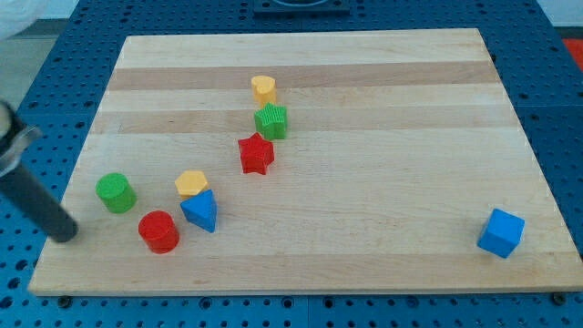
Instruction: Move the green circle to the bottom left of the heart
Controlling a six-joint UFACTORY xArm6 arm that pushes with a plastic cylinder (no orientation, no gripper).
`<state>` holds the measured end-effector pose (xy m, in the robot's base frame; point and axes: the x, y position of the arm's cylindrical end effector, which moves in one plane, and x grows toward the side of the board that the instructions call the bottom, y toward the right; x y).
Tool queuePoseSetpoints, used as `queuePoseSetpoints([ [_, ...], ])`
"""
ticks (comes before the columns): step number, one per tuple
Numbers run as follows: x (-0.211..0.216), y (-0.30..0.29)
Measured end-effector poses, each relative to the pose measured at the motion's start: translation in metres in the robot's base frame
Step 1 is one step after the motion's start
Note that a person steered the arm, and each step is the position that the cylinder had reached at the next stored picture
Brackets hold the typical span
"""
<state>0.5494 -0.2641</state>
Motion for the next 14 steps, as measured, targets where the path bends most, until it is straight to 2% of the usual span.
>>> queuePoseSetpoints([
  [1,-0.072,0.083],
  [2,-0.101,0.118],
  [4,-0.090,0.103],
  [6,0.019,-0.011],
  [7,0.068,-0.005],
  [8,0.042,0.032],
  [9,-0.038,0.076],
  [10,-0.138,0.146],
  [11,-0.140,0.138],
  [12,-0.121,0.106],
  [14,0.002,-0.012],
])
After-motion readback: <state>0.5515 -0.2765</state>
